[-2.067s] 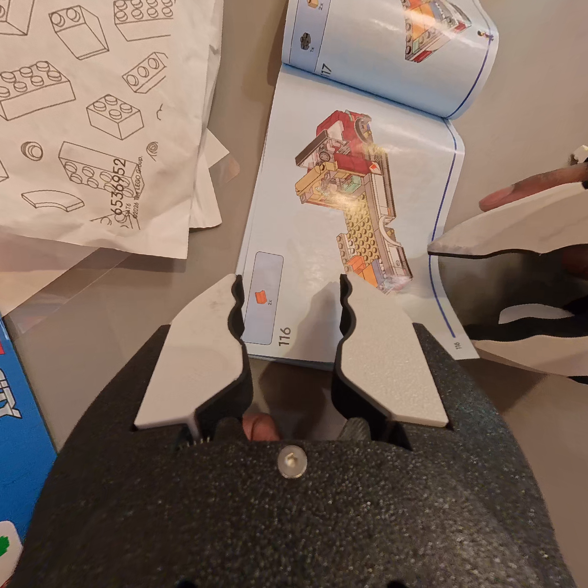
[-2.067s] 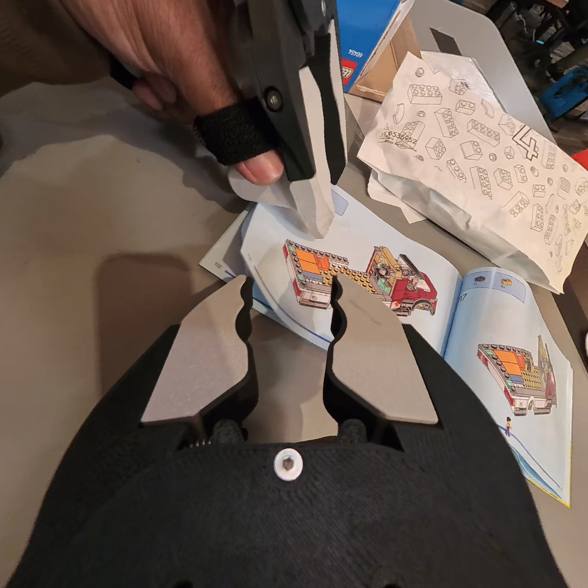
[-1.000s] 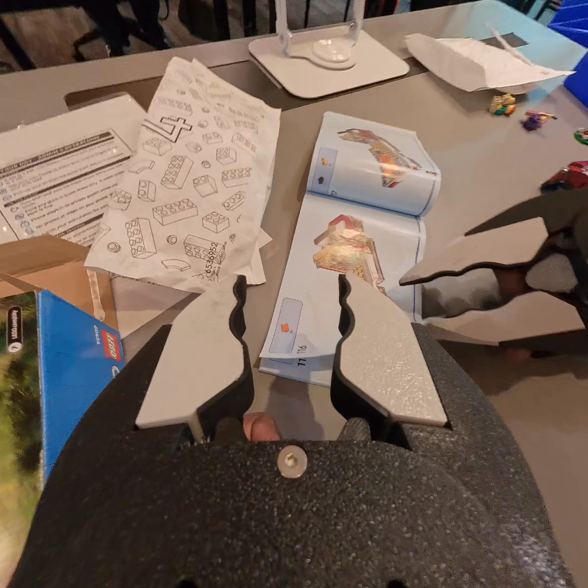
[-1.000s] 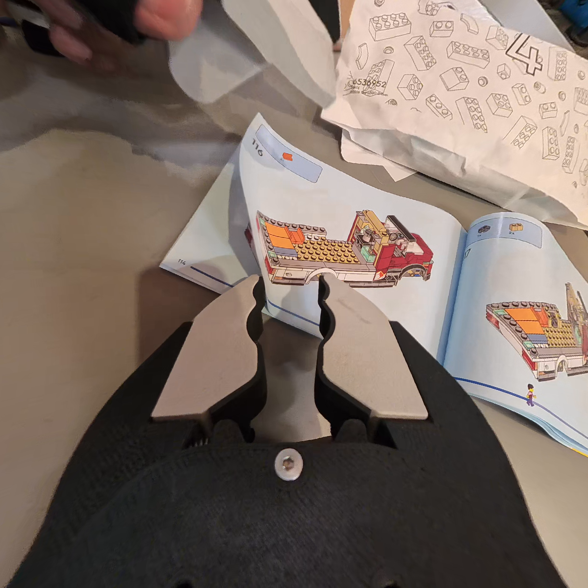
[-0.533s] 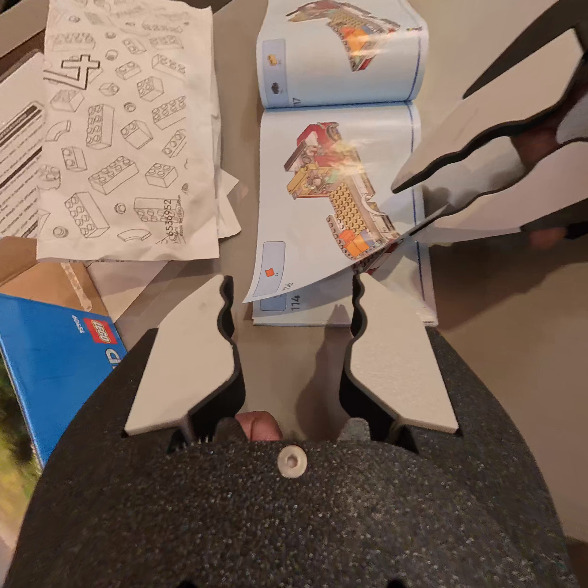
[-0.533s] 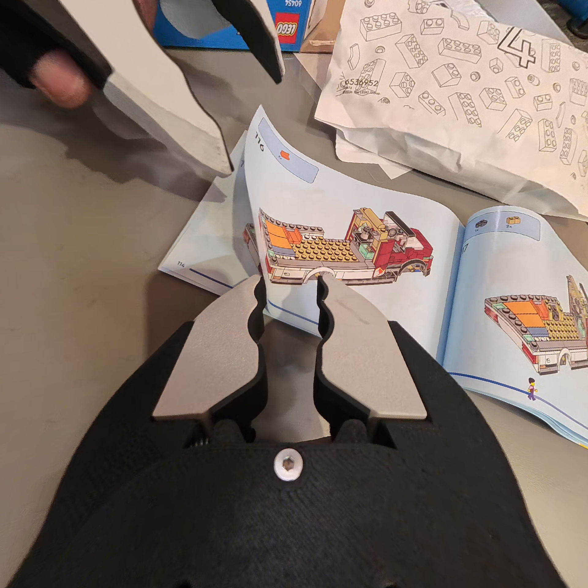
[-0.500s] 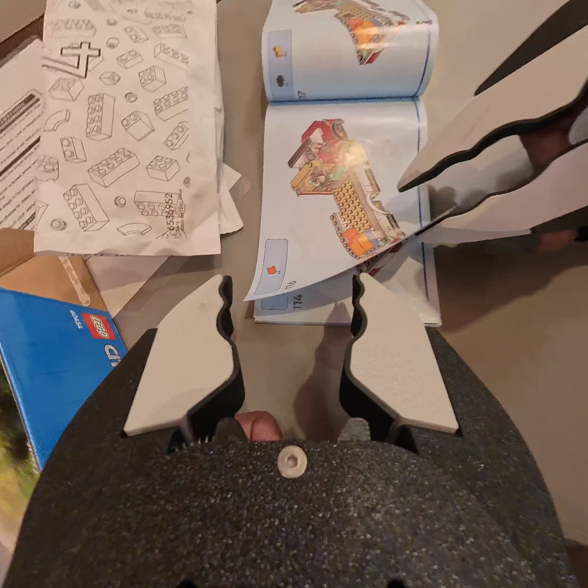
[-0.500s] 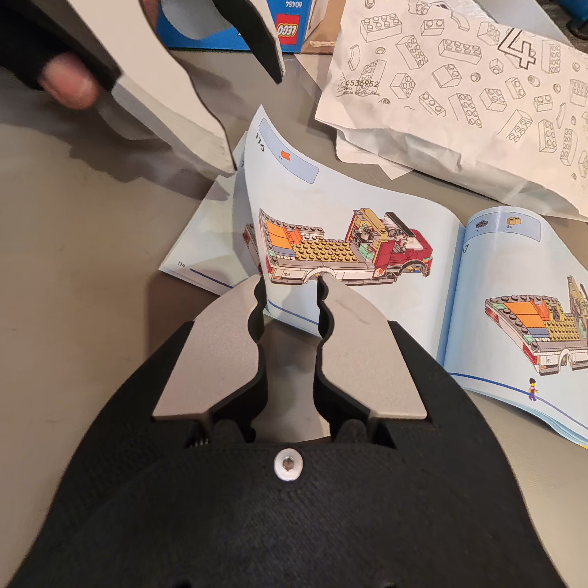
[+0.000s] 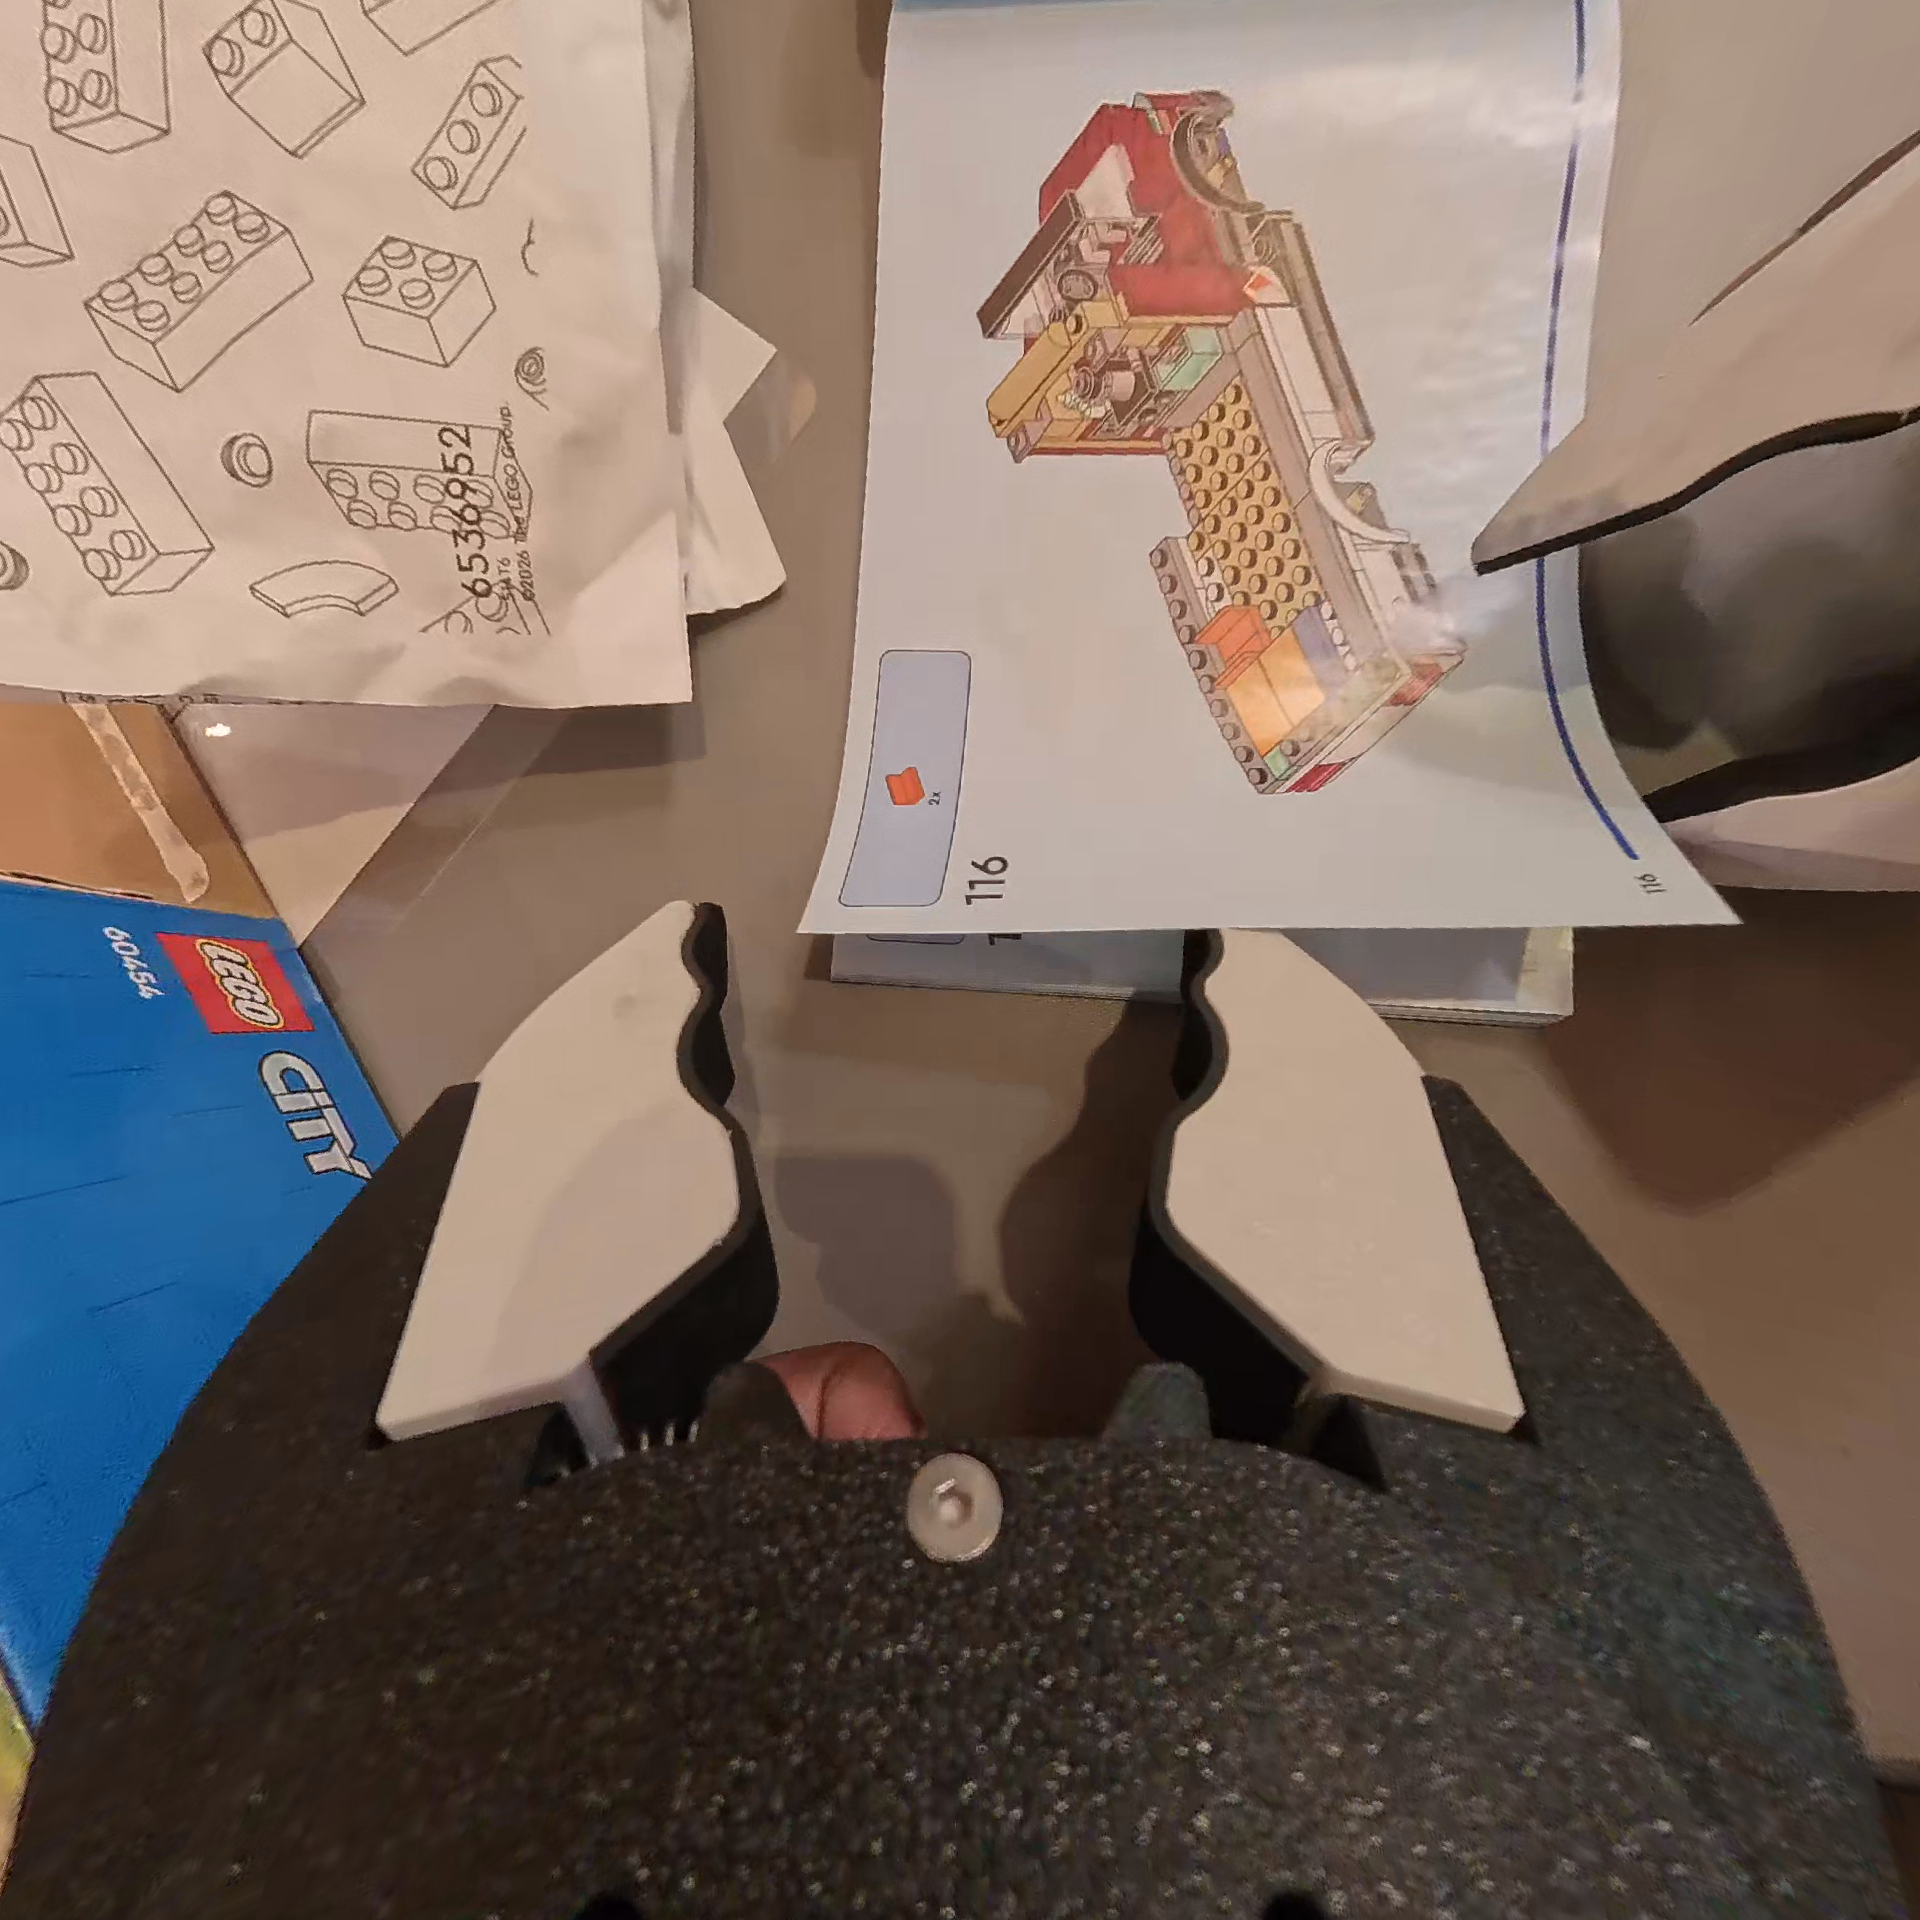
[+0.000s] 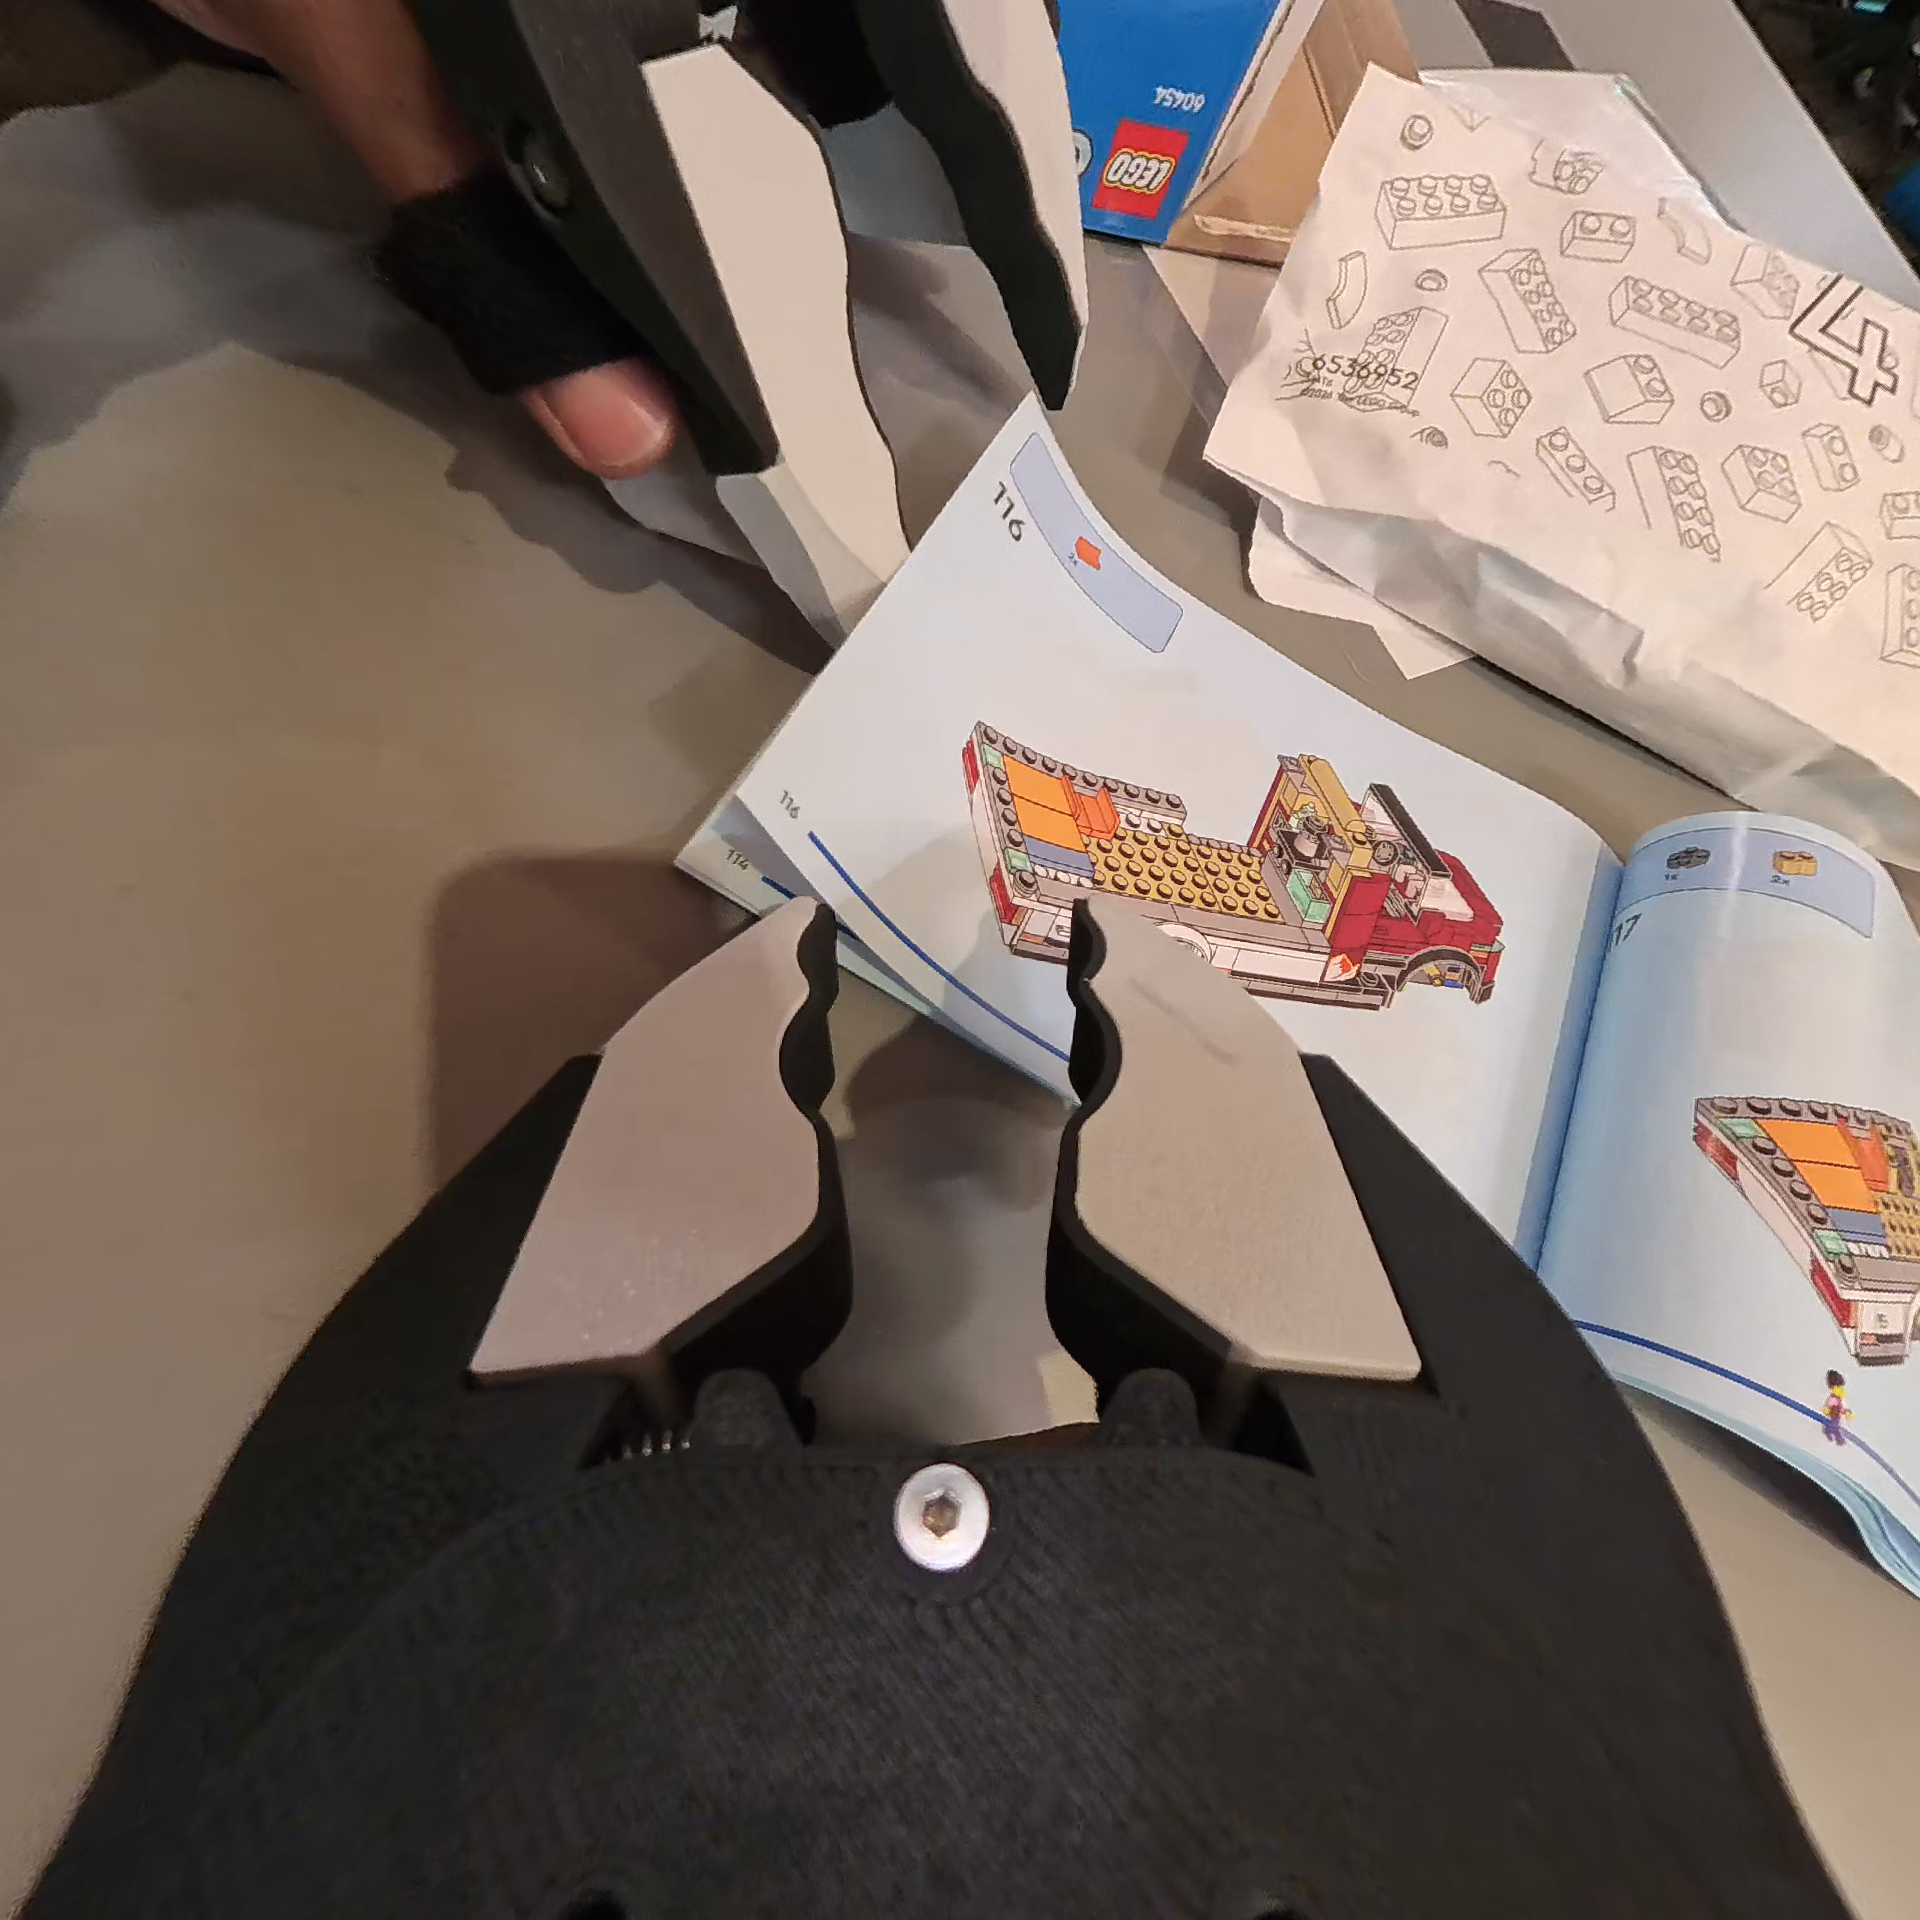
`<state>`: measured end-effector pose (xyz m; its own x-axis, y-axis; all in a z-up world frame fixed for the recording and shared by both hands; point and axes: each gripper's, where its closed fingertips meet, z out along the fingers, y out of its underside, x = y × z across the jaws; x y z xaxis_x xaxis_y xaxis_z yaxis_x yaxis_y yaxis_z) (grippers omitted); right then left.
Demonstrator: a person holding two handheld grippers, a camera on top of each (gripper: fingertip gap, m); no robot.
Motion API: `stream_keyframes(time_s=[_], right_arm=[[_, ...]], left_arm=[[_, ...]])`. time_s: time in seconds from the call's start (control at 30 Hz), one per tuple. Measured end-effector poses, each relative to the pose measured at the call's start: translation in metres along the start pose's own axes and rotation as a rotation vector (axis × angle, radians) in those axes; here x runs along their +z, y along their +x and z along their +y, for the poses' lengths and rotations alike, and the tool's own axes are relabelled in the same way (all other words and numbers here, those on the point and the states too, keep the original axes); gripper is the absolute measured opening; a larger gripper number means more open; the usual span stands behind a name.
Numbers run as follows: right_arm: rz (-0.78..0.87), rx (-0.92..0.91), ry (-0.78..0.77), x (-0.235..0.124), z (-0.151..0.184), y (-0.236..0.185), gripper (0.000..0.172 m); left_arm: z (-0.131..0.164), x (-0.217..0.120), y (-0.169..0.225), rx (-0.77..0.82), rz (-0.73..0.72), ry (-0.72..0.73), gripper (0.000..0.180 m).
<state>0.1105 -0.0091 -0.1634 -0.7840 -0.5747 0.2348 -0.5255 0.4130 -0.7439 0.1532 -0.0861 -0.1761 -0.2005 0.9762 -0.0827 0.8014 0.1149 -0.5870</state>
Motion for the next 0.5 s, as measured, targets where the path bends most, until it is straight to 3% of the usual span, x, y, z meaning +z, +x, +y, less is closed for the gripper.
stream_keyframes(time_s=[0.27,0.5], right_arm=[[0.008,0.006,0.003,0.0,0.0,0.002,0.041],[0.033,0.104,0.001,-0.002,0.003,0.016,0.029]], left_arm=[[-0.004,-0.001,-0.002,0.012,-0.022,0.01,0.084],[-0.025,-0.007,-0.001,-0.023,-0.018,0.115,0.079]])
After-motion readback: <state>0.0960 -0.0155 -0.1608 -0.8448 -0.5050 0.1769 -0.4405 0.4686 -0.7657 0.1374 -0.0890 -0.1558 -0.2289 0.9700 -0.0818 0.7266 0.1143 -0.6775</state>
